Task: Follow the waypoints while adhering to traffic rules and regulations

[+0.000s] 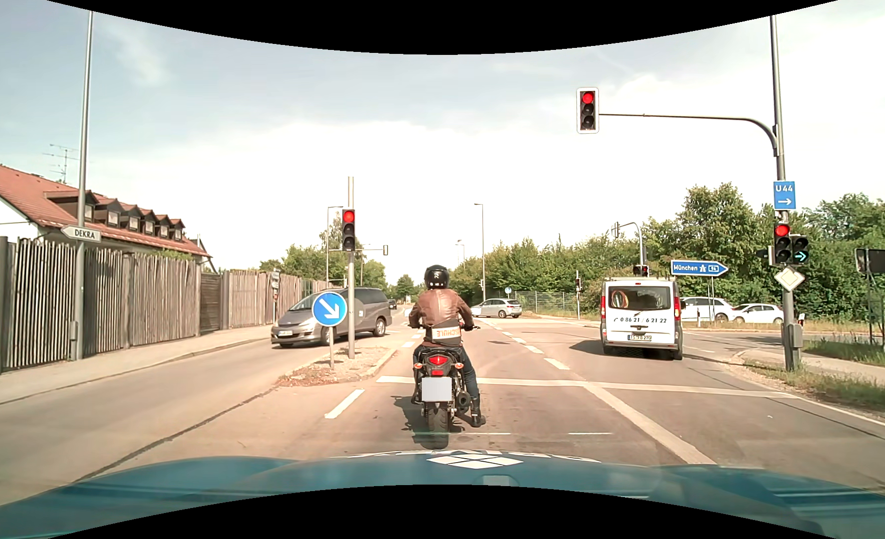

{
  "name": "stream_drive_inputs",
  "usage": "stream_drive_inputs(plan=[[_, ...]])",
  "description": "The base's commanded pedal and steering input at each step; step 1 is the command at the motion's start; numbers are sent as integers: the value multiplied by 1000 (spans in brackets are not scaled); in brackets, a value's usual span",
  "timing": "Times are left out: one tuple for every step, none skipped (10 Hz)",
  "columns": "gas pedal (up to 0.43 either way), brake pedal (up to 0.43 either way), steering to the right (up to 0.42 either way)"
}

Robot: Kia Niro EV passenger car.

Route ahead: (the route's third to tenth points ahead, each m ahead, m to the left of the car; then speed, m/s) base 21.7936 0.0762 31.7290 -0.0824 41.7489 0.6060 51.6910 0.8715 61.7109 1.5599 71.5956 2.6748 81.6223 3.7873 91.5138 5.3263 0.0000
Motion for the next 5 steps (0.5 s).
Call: stream_drive_inputs(plan=[[0,323,-9],[0,323,-9],[0,323,-9],[0,323,-9],[0,323,-9]])
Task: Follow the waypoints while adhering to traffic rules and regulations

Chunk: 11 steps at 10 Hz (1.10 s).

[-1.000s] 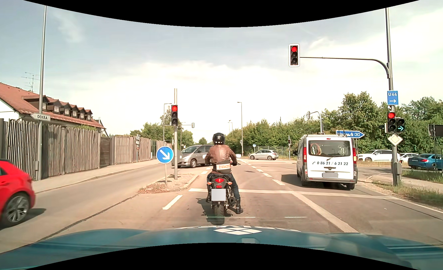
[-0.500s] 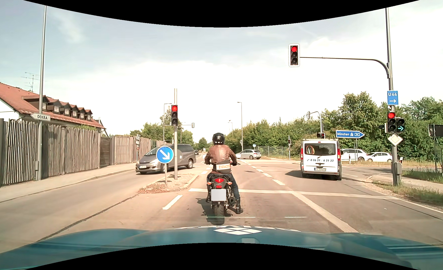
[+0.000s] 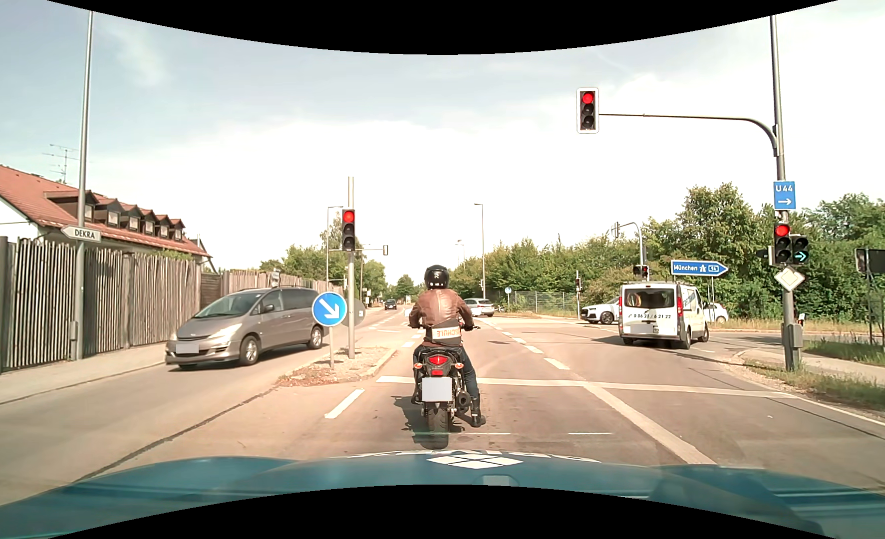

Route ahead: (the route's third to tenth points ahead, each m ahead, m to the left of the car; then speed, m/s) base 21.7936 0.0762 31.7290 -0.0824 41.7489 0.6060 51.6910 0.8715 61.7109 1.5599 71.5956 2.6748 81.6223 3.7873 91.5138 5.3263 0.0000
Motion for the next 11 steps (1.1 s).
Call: stream_drive_inputs(plan=[[0,323,-9],[0,323,-9],[0,323,-9],[0,323,-9],[0,323,-9],[0,323,-9],[0,323,-9],[0,323,-9],[0,323,-9],[0,323,-9],[0,323,-9]])
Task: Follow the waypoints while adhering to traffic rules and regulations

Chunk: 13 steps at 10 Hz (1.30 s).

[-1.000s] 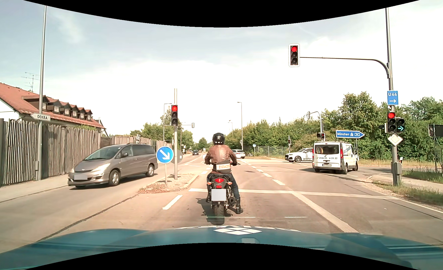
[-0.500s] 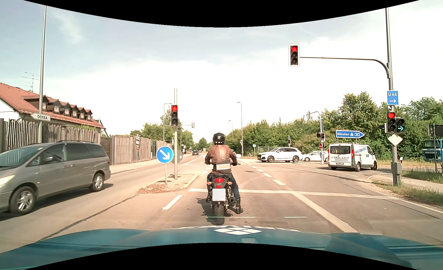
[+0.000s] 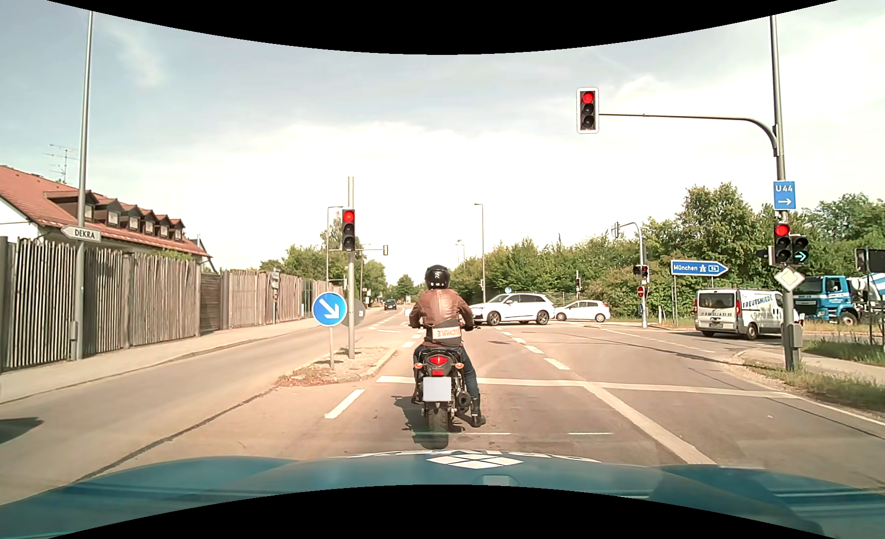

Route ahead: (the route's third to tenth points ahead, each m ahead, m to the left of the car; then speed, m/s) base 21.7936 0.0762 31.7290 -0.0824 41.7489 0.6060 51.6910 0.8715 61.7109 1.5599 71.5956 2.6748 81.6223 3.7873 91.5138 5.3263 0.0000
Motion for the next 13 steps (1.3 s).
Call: stream_drive_inputs(plan=[[0,323,-9],[0,323,-9],[0,323,-9],[0,323,-9],[0,323,-9],[0,323,-9],[0,323,-9],[0,323,-9],[0,323,-9],[0,323,-9],[0,323,-9],[0,323,-9],[0,323,-9]])
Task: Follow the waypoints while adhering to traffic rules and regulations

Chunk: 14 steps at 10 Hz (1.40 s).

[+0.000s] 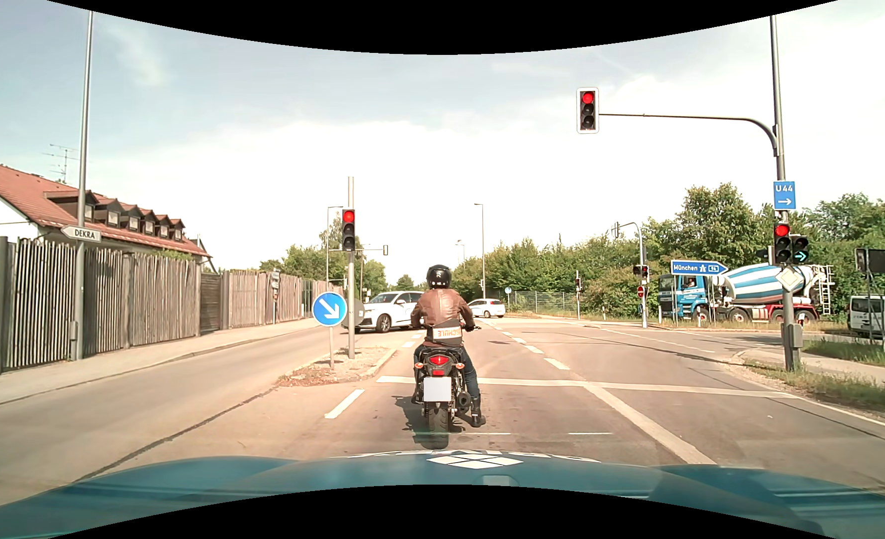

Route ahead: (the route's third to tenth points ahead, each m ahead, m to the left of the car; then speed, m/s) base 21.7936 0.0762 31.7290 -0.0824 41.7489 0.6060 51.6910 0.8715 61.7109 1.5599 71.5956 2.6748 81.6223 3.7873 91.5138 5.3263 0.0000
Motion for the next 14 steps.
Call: stream_drive_inputs(plan=[[0,323,-9],[0,323,-9],[0,323,-9],[0,323,-9],[0,323,-9],[0,323,-9],[0,323,-9],[0,323,-9],[0,323,-9],[0,323,-9],[0,323,-9],[0,323,-9],[0,323,-9],[0,323,-9]])
